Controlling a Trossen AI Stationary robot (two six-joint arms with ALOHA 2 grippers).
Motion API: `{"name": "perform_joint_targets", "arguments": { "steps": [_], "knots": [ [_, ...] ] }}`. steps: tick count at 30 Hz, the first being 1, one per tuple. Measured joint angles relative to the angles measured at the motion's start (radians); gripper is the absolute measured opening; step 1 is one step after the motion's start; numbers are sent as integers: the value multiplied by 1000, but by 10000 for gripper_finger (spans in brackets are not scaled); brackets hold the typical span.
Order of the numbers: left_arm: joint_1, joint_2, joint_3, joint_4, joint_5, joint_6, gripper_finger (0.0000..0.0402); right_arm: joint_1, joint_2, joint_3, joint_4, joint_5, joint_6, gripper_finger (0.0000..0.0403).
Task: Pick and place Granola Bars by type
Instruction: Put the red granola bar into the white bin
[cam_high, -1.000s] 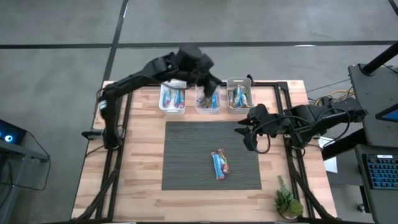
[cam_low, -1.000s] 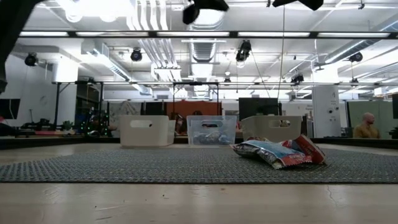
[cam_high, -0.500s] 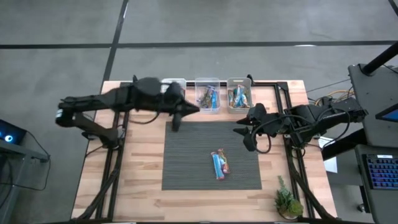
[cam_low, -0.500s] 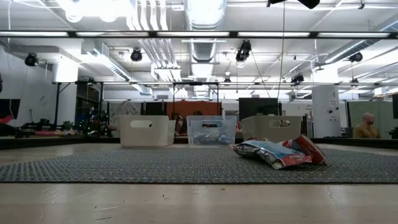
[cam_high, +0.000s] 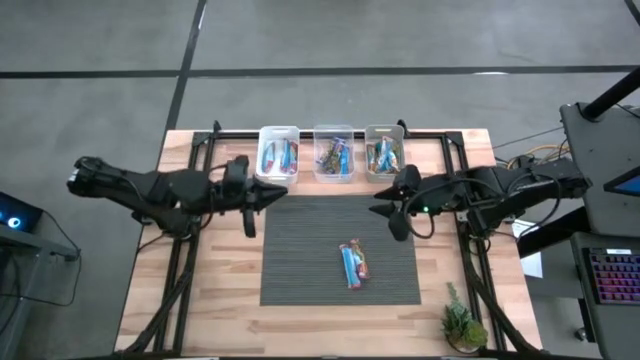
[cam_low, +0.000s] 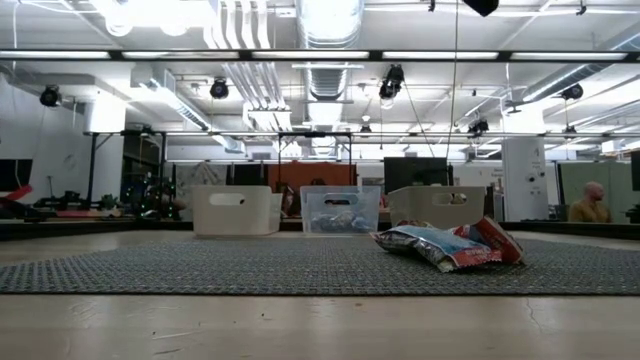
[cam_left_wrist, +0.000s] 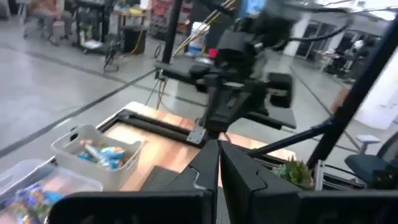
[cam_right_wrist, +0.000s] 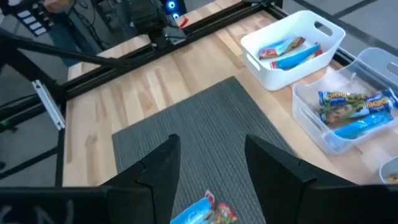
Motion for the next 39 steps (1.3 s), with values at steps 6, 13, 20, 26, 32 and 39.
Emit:
{"name": "perform_joint_targets", "arguments": {
  "steps": [6,13,20,26,32,39],
  "knots": [
    [-49,-22,-64,43,-9,83,0,-51,29,-4,82,-57,-85,171],
    [-19,-93,-148,149,84,131,0,-76,33,-7,122,-63,-156,171],
    [51,-191,-231,158,139,137,0,-76,31,-28,146,-88,-169,171],
    [58,-231,-288,158,145,123,0,-75,33,-136,293,-107,-130,171],
    [58,-239,-314,156,146,115,0,-74,35,-234,310,-113,-29,171],
    [58,-239,-348,154,145,114,0,-70,35,-316,314,-114,106,171]
  ]
}}
